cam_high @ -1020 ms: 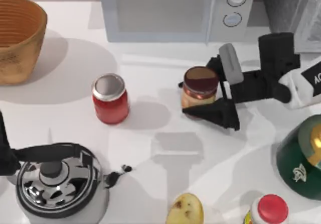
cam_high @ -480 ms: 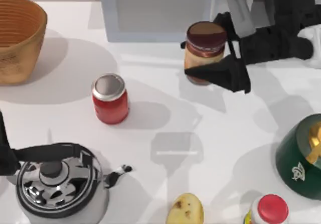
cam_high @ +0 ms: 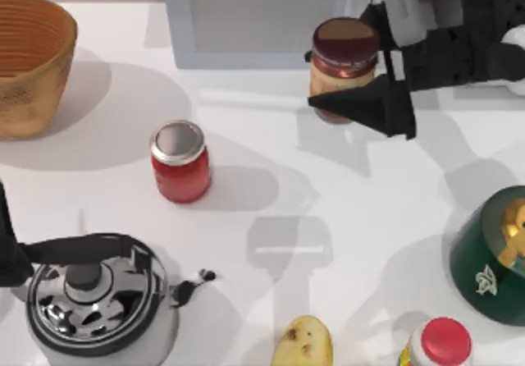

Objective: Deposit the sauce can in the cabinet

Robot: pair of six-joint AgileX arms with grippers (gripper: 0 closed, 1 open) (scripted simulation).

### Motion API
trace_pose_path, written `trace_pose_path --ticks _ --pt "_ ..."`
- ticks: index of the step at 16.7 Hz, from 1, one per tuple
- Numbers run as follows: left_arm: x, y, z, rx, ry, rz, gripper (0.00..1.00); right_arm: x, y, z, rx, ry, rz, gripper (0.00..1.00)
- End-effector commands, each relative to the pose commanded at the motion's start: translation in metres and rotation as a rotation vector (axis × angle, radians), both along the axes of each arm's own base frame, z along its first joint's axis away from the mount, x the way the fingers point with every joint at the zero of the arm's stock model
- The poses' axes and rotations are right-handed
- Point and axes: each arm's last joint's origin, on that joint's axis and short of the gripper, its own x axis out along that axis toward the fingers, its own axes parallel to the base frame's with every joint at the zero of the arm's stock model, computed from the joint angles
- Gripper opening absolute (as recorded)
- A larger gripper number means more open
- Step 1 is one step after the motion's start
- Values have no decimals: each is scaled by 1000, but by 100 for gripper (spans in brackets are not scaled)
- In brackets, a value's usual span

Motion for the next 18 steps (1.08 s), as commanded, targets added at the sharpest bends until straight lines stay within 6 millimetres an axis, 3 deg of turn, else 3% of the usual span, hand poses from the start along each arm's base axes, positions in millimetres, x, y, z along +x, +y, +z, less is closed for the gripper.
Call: trace_pose_path --ticks 4,8,14,18 --pt "0 0 0 0 0 0 100 -6 0 3 -4 13 -4 0" --pt "0 0 0 0 0 0 100 -39 -11 28 -37 43 -90 0" --pt "0 0 0 0 0 0 100 -128 -55 68 -94 59 -429 0" --pt "0 0 0 0 0 0 100 -202 -90 70 -79 14 -776 0"
